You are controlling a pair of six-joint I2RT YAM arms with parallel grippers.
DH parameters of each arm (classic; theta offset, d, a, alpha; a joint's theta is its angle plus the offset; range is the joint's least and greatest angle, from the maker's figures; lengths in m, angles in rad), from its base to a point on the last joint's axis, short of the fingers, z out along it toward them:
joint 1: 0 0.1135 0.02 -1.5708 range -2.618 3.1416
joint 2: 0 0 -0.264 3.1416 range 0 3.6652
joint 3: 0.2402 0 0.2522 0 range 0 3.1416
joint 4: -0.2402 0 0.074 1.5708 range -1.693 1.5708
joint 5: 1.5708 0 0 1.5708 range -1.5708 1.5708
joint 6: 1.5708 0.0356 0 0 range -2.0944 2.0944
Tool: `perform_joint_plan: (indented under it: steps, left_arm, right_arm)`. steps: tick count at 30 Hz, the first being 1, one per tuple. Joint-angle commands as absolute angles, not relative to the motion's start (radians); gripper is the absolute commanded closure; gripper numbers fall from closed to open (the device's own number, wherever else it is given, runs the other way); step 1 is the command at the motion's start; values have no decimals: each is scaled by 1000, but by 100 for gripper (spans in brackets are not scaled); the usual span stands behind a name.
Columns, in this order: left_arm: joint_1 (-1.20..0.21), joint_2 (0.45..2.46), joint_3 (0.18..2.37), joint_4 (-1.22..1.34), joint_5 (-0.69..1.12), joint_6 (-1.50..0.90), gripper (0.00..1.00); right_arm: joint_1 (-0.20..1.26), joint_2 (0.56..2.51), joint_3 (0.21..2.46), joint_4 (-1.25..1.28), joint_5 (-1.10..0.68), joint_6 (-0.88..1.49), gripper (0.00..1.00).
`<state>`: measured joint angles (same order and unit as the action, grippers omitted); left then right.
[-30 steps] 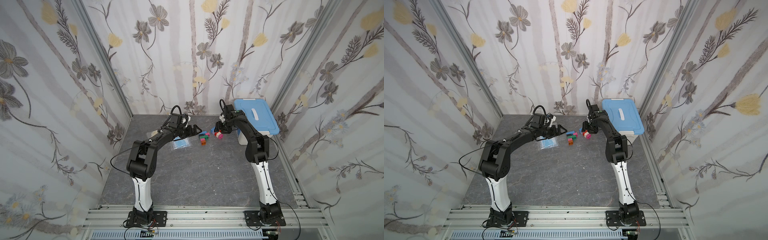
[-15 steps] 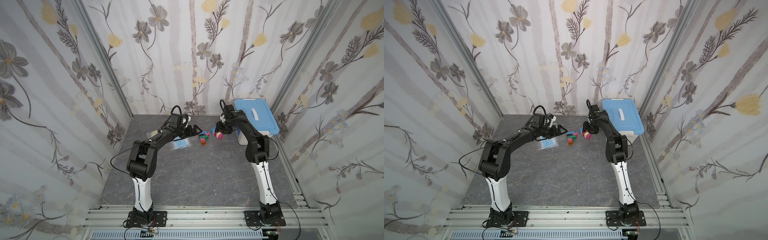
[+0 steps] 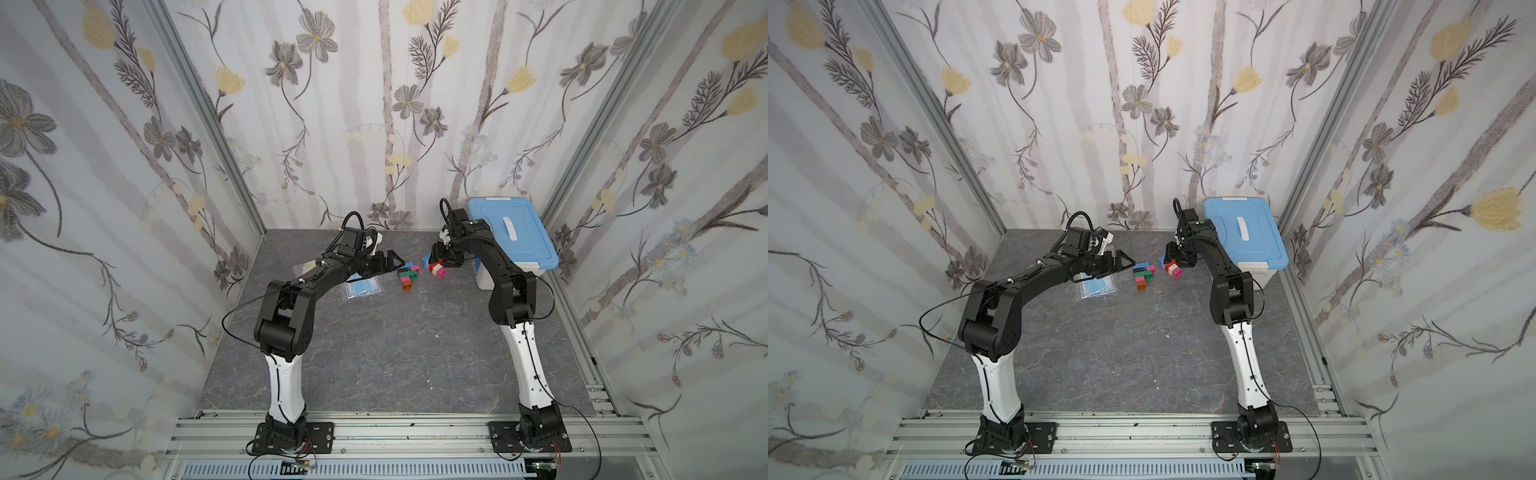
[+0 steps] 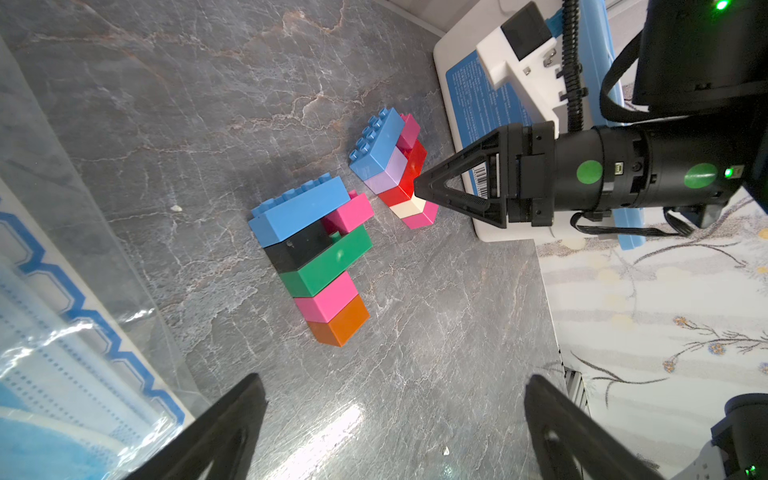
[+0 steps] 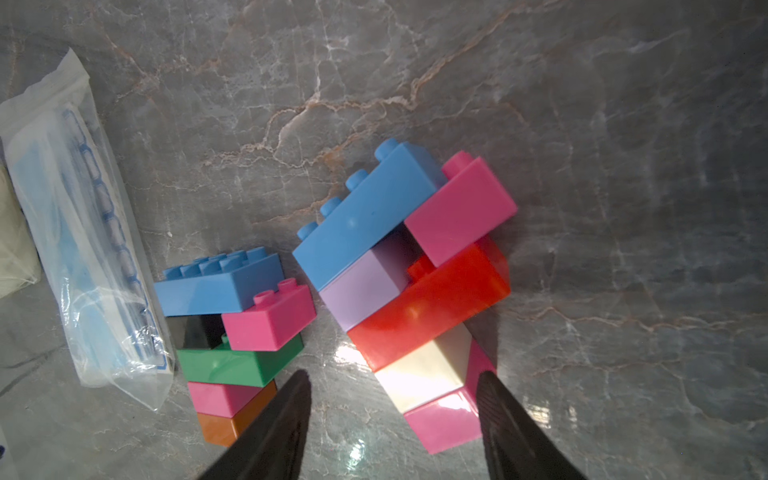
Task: Assemble the letter p with lego
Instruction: Adjust the lego brick at the center of the board, then reset both arms
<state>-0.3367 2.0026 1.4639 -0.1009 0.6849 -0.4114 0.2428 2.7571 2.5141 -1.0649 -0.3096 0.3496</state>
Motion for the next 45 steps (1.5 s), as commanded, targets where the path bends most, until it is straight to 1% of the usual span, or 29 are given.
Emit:
perform_joint_plan:
  steps: [1, 22, 26, 29, 32, 35, 38, 40, 41, 43, 45]
  left_arm:
    - [-335, 2008, 1471, -95, 697, -399, 0]
    - [-335, 1986, 1460, -100, 704, -388, 0]
    - [-334, 1961, 1418, -74, 694, -379, 0]
    - [-333, 1924, 1401, -54, 673, -349, 0]
    - [-324, 1863, 1377, -41, 636, -293, 0]
    - [-290, 1767, 1296, 14, 571, -260, 0]
    - [-217, 1636, 1148, 117, 485, -261, 0]
    - [-152, 1522, 999, 224, 412, -268, 0]
    - [-129, 1468, 927, 277, 368, -267, 0]
    - [-86, 1341, 776, 342, 190, -249, 0]
    - [-65, 1227, 648, 371, 28, -205, 0]
  right_arm:
    - [242, 2762, 2522, -1089, -348, 347, 35]
    - [276, 2758, 2513, -1157, -381, 313, 35]
    - [270, 2730, 2484, -1160, -347, 300, 35]
    - [258, 2660, 2416, -1154, -294, 278, 34]
    - [246, 2531, 2287, -1121, -235, 249, 32]
    - [236, 2341, 2069, -1031, -188, 229, 31]
    - [226, 2104, 1778, -883, -131, 227, 30]
    - [217, 1917, 1560, -757, -82, 230, 29]
    - [213, 1836, 1463, -698, -35, 229, 28]
    - [209, 1642, 1232, -543, 121, 226, 25]
    - [205, 1456, 1006, -350, 238, 212, 24]
